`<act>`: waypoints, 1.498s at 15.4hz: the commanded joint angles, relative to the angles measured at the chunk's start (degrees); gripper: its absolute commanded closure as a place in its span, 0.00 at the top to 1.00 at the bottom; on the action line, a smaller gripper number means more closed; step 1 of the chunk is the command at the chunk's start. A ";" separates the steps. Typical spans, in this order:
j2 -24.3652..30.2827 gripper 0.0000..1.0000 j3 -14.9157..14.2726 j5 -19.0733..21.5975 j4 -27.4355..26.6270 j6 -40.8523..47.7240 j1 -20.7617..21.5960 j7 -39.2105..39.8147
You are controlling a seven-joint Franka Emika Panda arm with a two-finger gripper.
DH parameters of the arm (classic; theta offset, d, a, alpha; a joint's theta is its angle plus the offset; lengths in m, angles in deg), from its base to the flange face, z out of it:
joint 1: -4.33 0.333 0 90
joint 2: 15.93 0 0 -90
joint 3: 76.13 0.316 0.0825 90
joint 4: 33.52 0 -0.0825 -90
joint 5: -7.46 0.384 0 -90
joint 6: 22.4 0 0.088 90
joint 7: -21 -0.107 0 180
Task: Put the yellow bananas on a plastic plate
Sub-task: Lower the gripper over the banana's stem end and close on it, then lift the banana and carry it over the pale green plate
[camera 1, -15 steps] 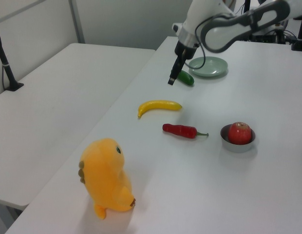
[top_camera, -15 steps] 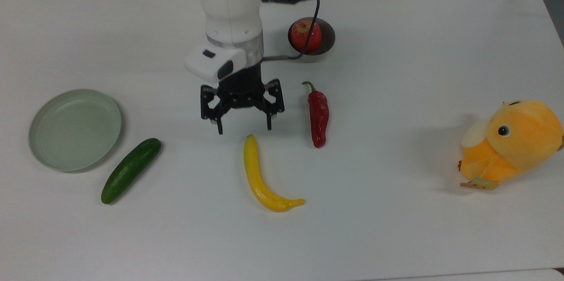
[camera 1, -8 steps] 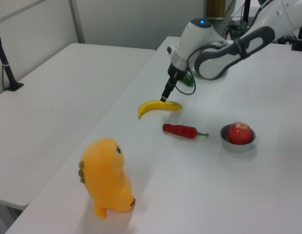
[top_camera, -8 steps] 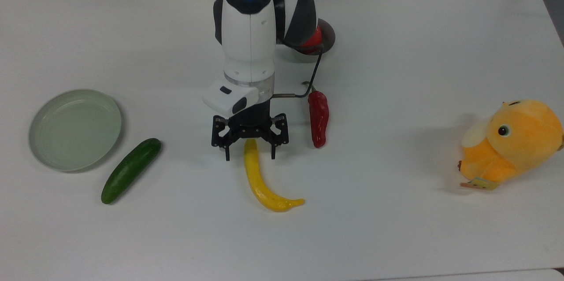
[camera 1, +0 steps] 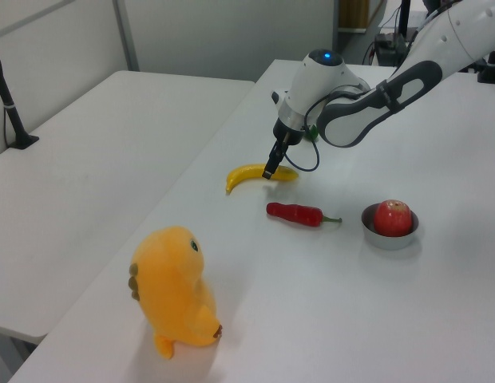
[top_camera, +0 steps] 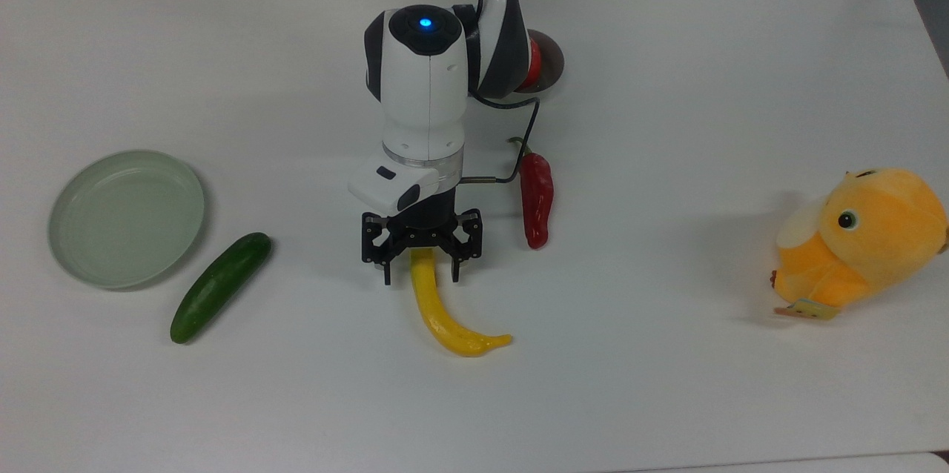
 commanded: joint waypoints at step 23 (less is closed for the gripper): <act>12.27 0.02 -2.67 -0.49 -1.50 8.94 -6.56 -1.62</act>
